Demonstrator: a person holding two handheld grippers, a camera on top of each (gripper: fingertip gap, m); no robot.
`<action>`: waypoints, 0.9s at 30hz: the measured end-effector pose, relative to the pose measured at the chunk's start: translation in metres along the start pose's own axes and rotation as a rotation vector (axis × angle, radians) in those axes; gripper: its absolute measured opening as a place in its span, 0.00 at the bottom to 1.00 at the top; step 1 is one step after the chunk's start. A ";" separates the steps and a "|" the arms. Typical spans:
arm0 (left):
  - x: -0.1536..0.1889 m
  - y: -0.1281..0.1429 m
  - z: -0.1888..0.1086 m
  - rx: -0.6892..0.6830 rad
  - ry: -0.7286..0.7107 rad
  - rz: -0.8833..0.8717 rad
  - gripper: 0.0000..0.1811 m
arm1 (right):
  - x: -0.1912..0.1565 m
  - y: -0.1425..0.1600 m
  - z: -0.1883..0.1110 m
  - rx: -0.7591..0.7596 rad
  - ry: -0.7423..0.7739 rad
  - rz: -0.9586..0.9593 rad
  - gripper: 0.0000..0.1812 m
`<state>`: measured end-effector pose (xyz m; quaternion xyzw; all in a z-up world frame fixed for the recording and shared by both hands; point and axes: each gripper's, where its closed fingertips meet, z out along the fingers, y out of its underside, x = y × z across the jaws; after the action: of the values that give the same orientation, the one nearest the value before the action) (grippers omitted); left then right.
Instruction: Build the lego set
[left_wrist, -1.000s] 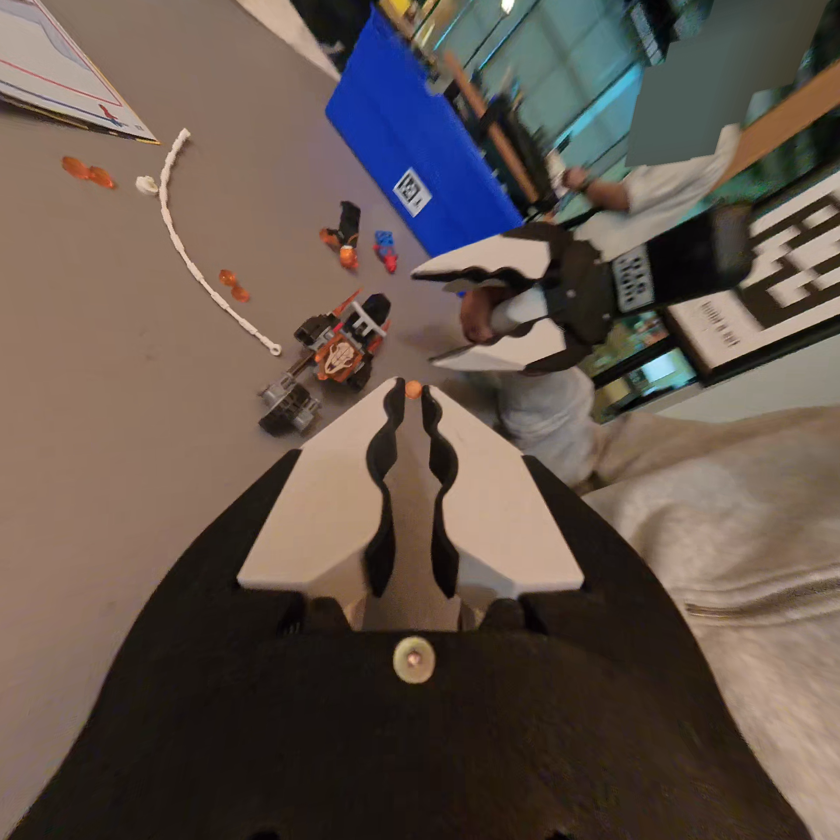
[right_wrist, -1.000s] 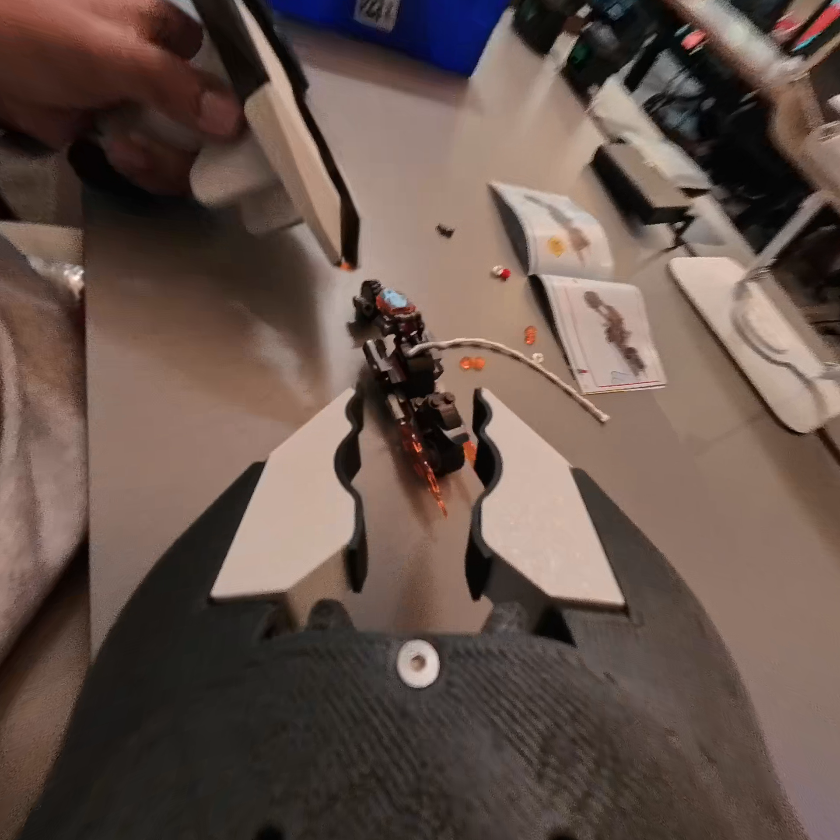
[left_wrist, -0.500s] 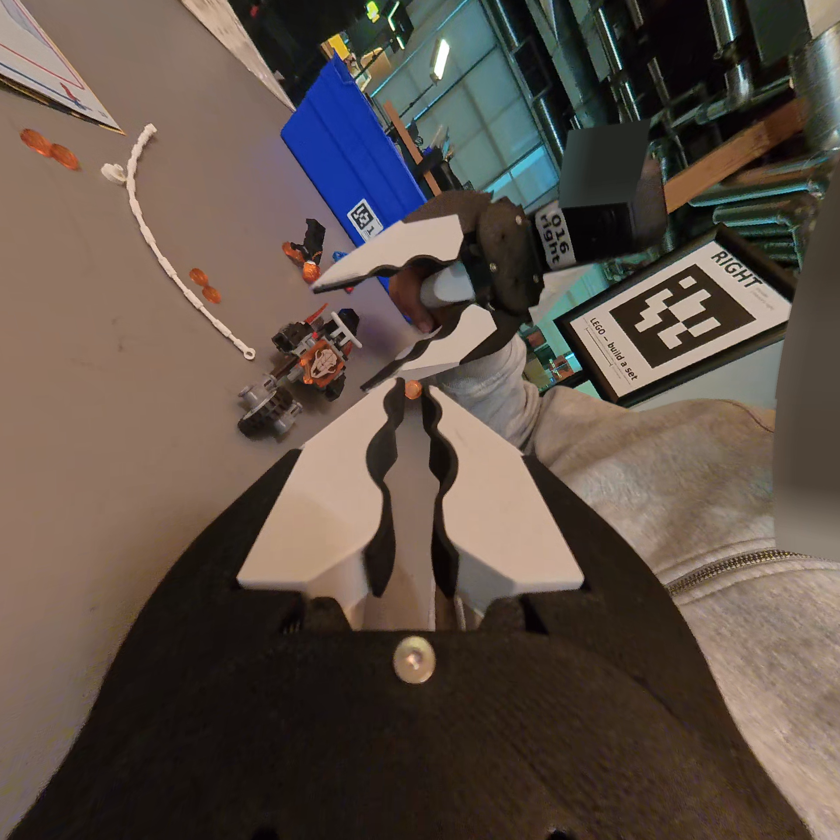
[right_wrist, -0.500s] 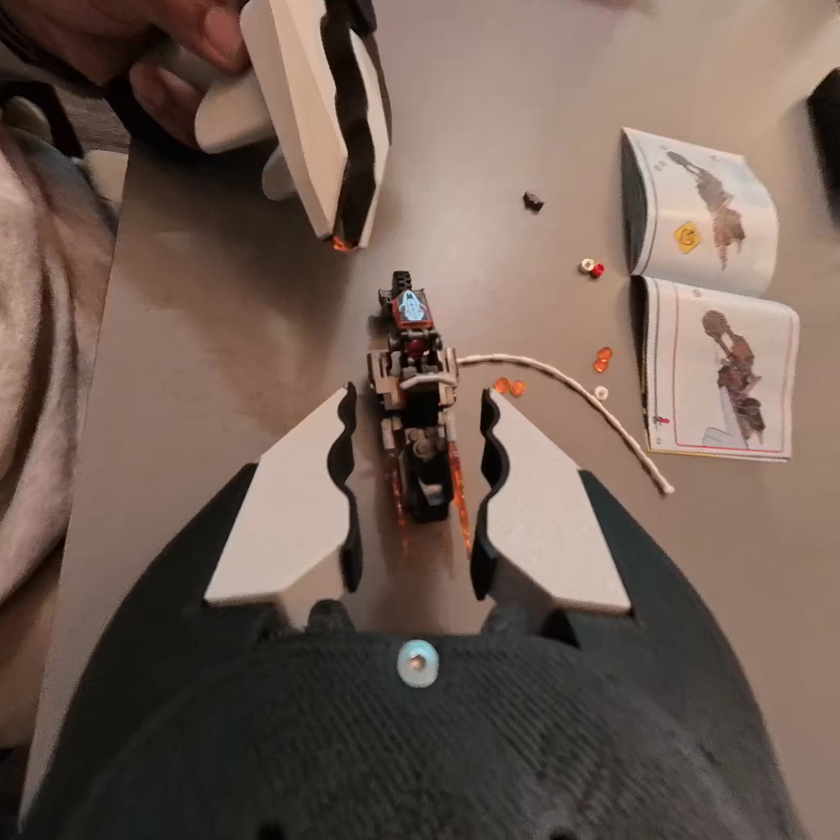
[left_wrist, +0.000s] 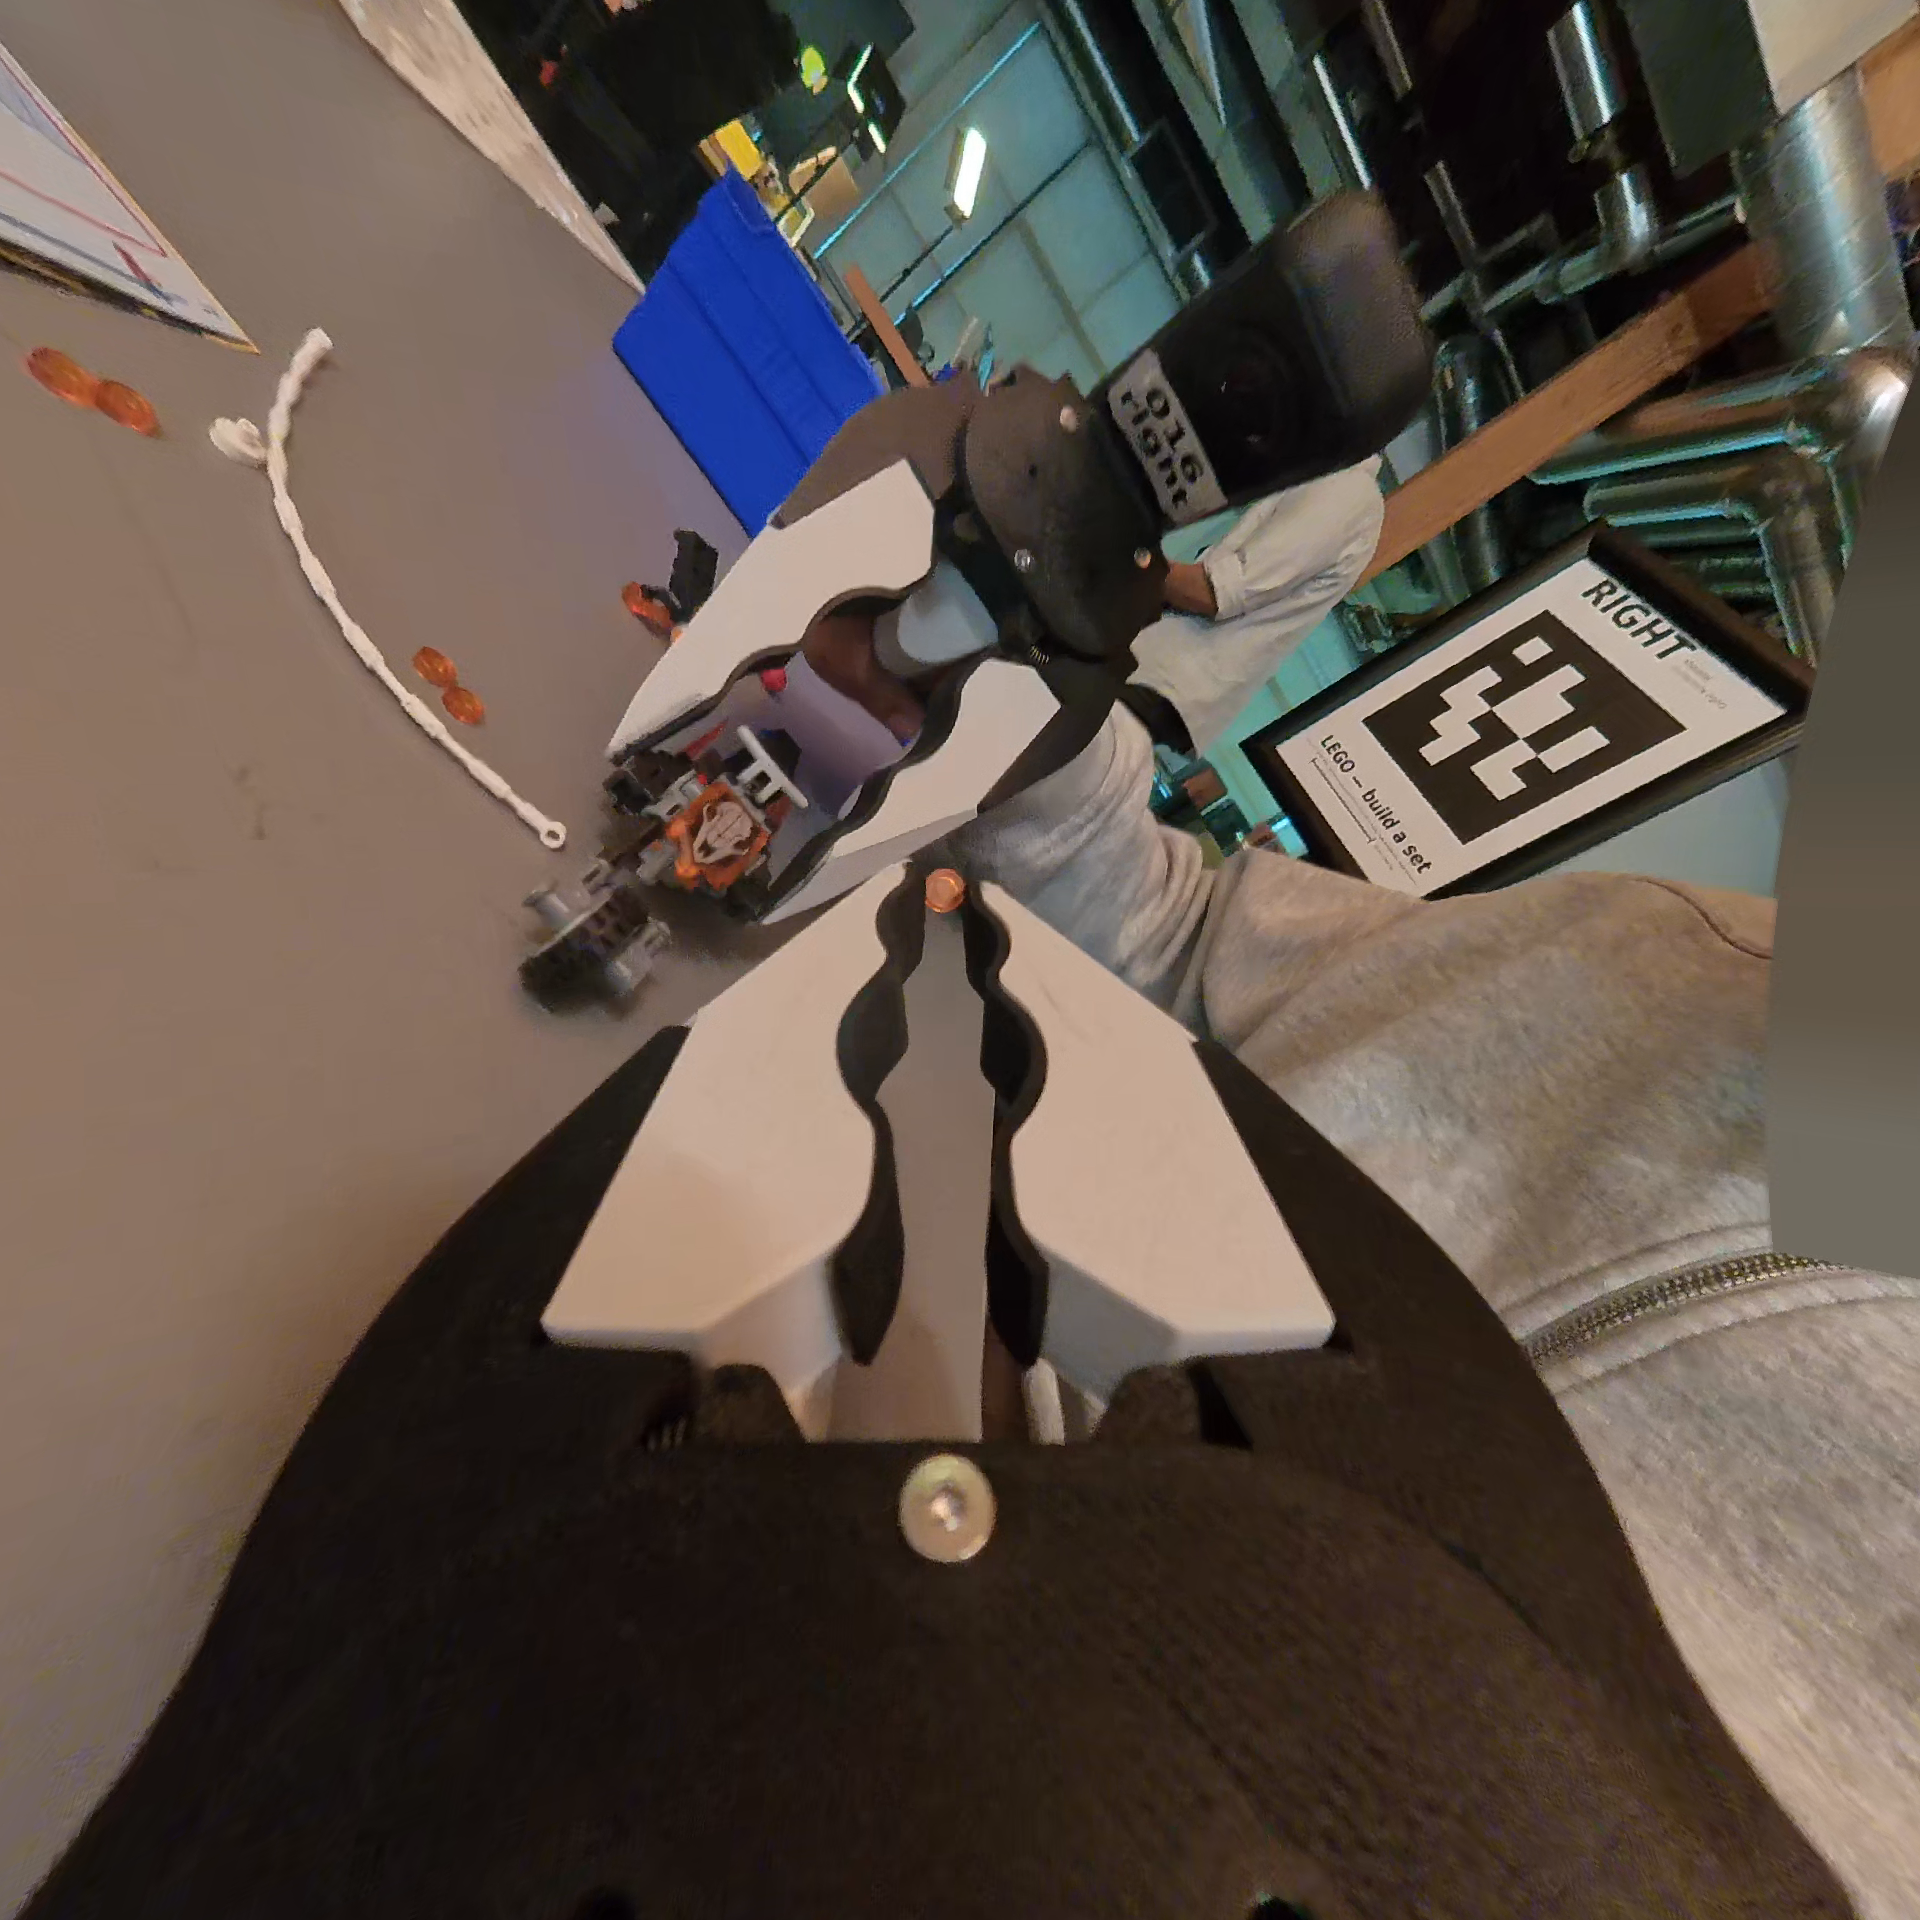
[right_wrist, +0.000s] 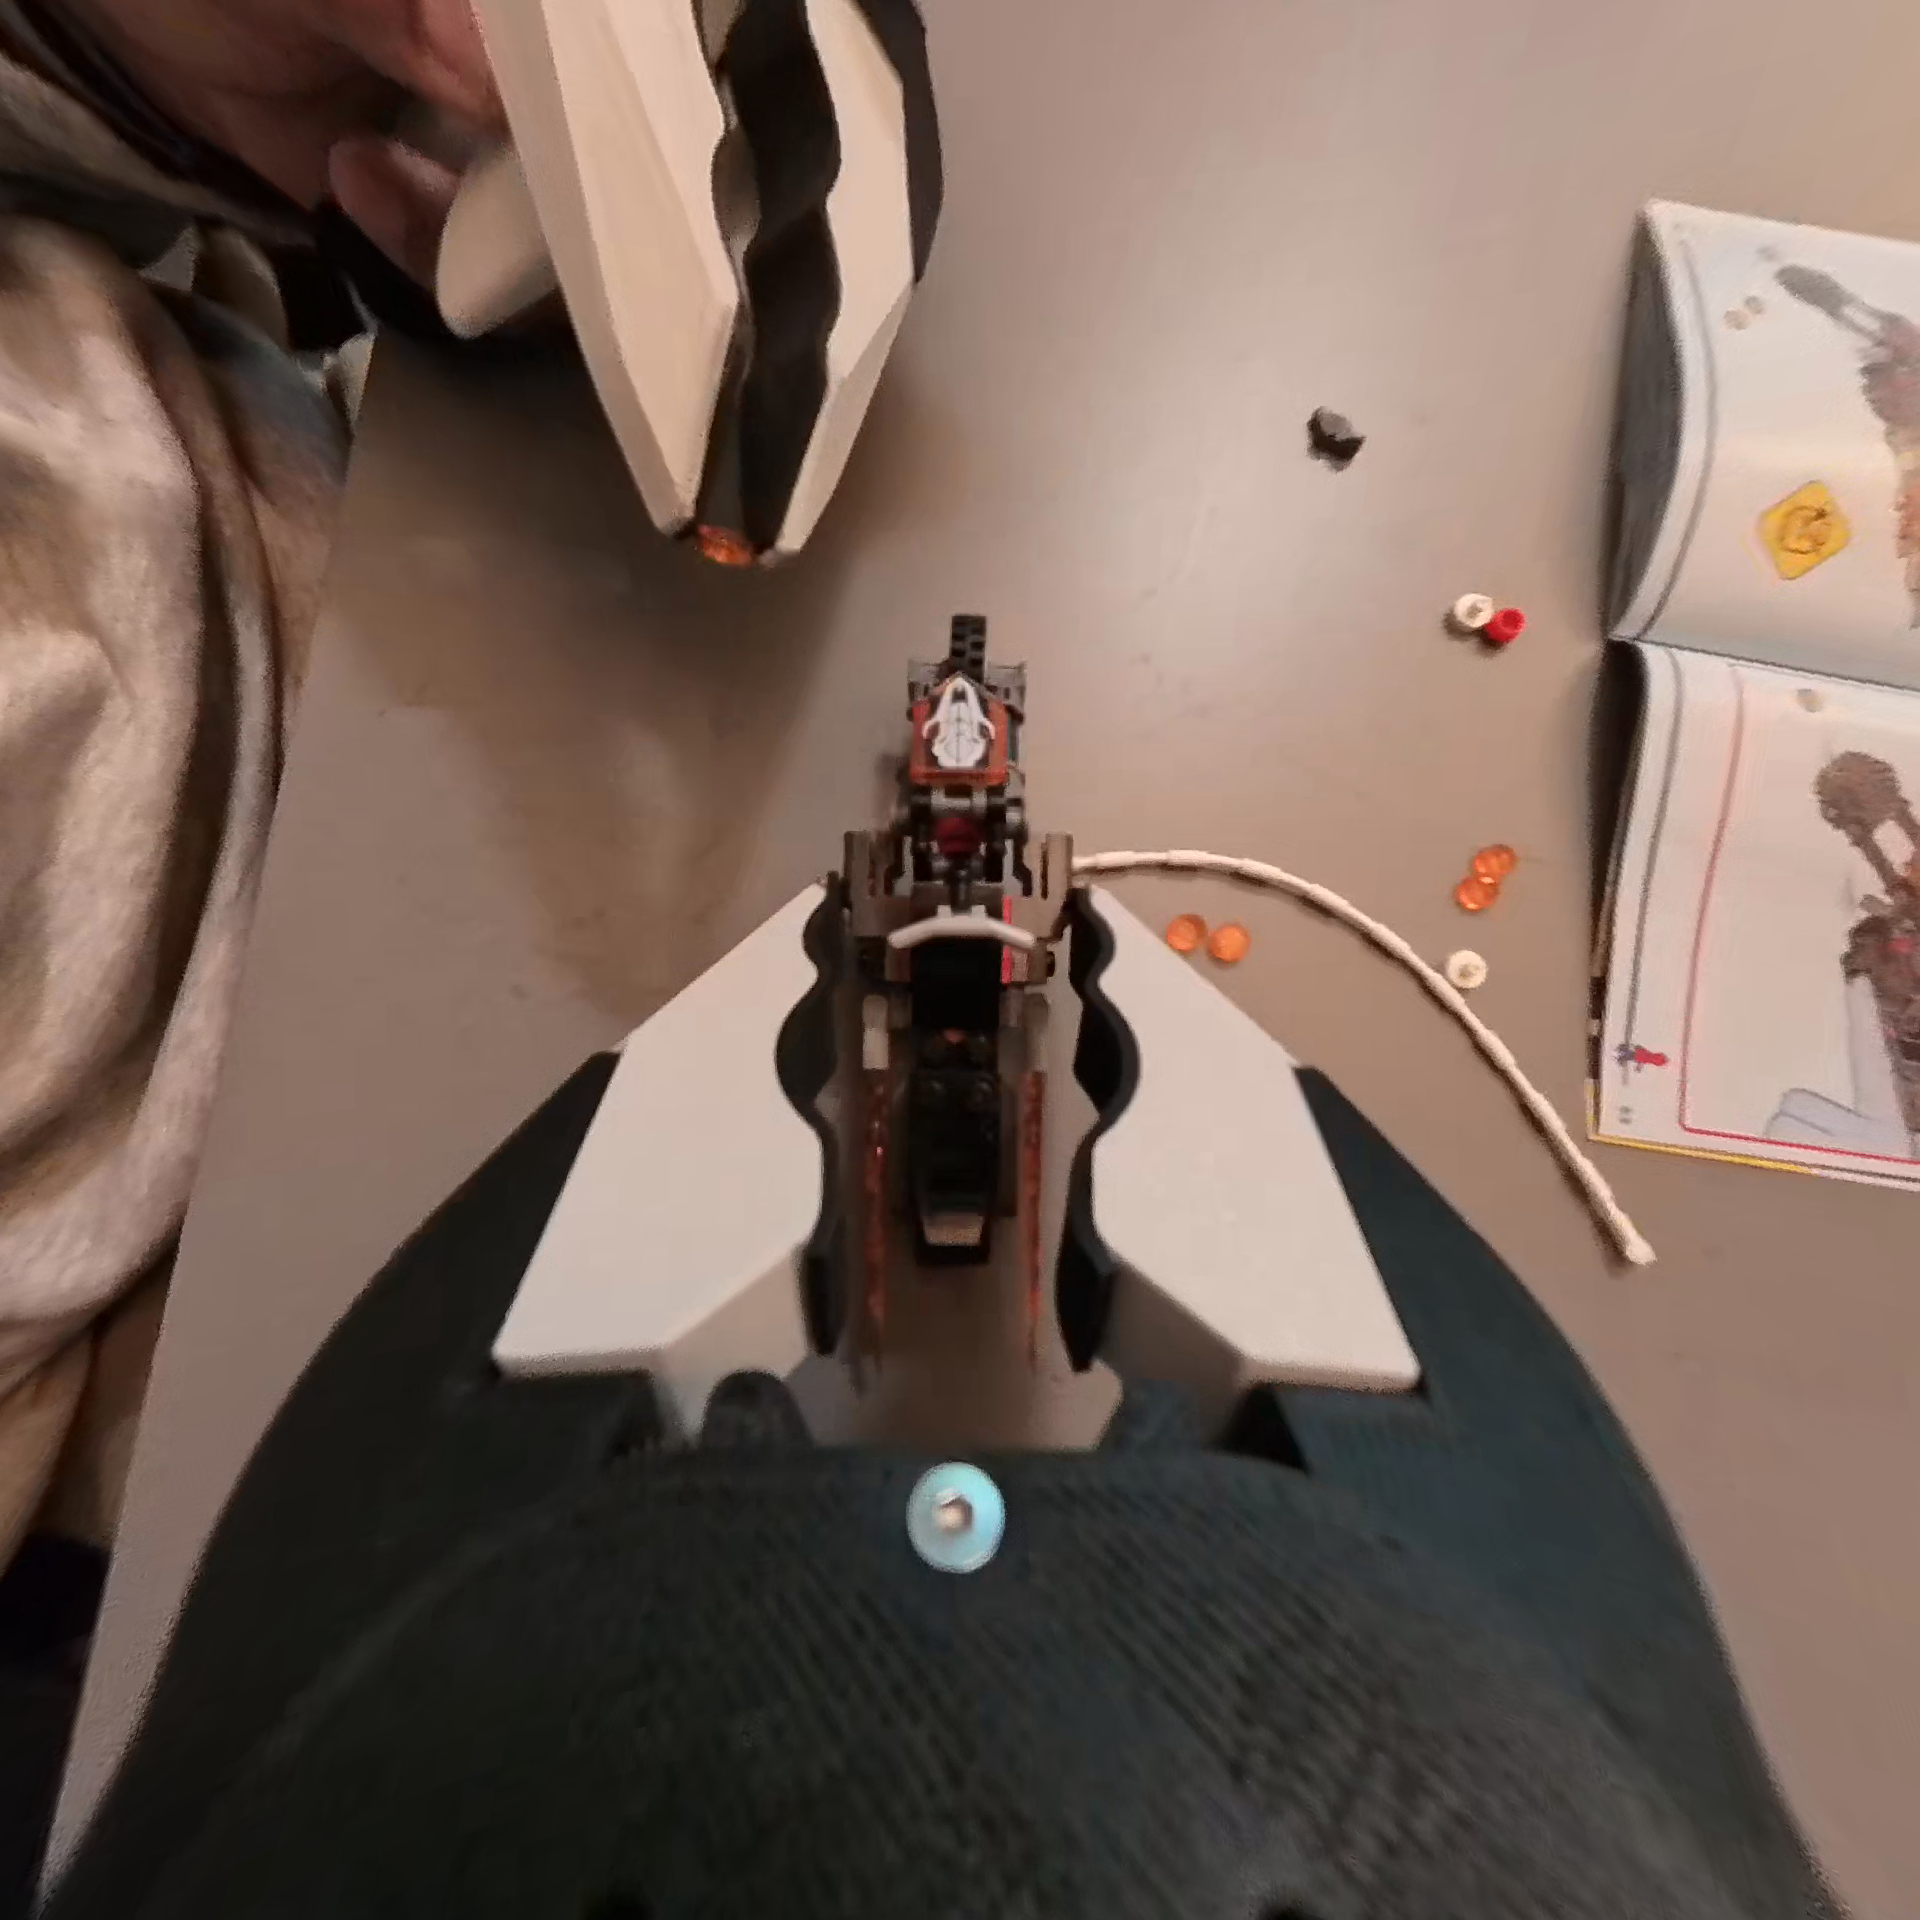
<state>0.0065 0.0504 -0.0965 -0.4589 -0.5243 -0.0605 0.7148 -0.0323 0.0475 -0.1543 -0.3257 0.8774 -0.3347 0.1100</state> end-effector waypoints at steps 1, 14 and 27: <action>0.000 -0.003 -0.001 0.018 0.001 0.006 0.03 | 0.002 -0.003 -0.002 0.031 0.022 0.011 0.23; 0.024 -0.051 0.008 0.252 0.010 0.118 0.02 | 0.023 -0.060 -0.068 0.484 0.583 0.051 0.23; 0.031 -0.055 0.015 0.268 0.040 0.094 0.02 | 0.015 -0.071 -0.083 0.502 0.785 -0.043 0.23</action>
<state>-0.0213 0.0425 -0.0383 -0.3820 -0.4914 0.0347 0.7820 -0.0425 0.0408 -0.0449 -0.1559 0.7375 -0.6369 -0.1619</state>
